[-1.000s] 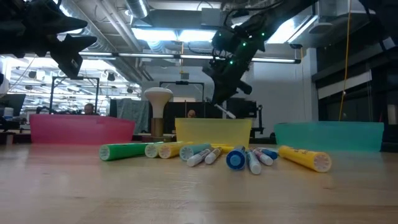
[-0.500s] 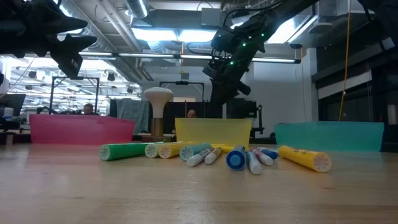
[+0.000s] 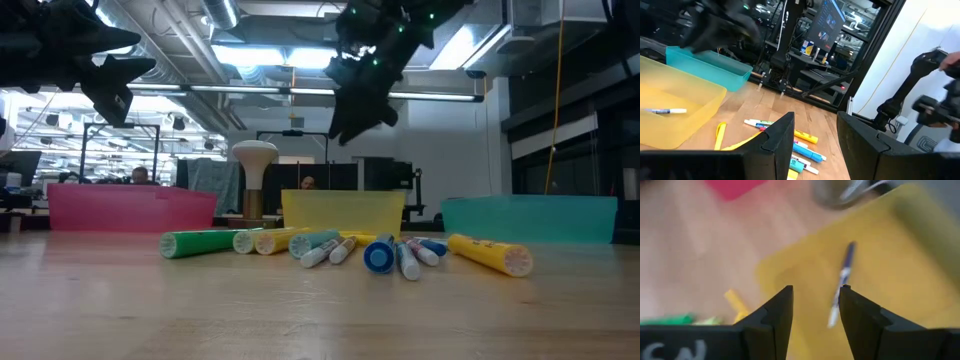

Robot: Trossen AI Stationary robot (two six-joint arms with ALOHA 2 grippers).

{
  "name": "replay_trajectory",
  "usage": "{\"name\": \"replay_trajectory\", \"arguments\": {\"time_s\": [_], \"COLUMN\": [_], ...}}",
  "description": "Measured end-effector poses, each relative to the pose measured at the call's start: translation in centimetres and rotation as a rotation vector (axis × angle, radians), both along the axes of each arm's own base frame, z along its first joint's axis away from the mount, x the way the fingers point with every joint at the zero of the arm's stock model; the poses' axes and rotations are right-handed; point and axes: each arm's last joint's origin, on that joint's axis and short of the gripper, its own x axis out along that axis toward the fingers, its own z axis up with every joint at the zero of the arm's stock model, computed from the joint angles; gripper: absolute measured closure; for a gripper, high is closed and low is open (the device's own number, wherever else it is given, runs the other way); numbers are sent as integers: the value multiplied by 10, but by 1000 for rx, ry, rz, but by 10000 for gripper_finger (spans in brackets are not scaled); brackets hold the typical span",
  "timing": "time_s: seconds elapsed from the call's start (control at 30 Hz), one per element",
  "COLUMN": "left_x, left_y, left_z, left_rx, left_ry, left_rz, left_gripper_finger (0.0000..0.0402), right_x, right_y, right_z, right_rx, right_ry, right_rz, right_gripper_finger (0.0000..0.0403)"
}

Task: Pick & Place Markers
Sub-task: Put the green marker into the yellow bin

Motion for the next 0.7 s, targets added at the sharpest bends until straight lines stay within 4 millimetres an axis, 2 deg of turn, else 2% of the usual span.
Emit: {"name": "replay_trajectory", "arguments": {"time_s": [0.17, 0.37, 0.7], "left_x": [0, 0, 0], "left_y": [0, 0, 0], "left_z": [0, 0, 0], "left_rx": [0, 0, 0], "left_ry": [0, 0, 0], "left_rz": [0, 0, 0], "left_gripper_finger": [258, 258, 258], "right_x": [4, -4, -25], "right_y": [47, 95, 133], "right_z": [-6, -14, -21], "right_rx": [107, 249, 356], "right_ry": [73, 192, 375], "right_rz": [14, -72, -274], "right_gripper_finger": [247, 247, 246]}}
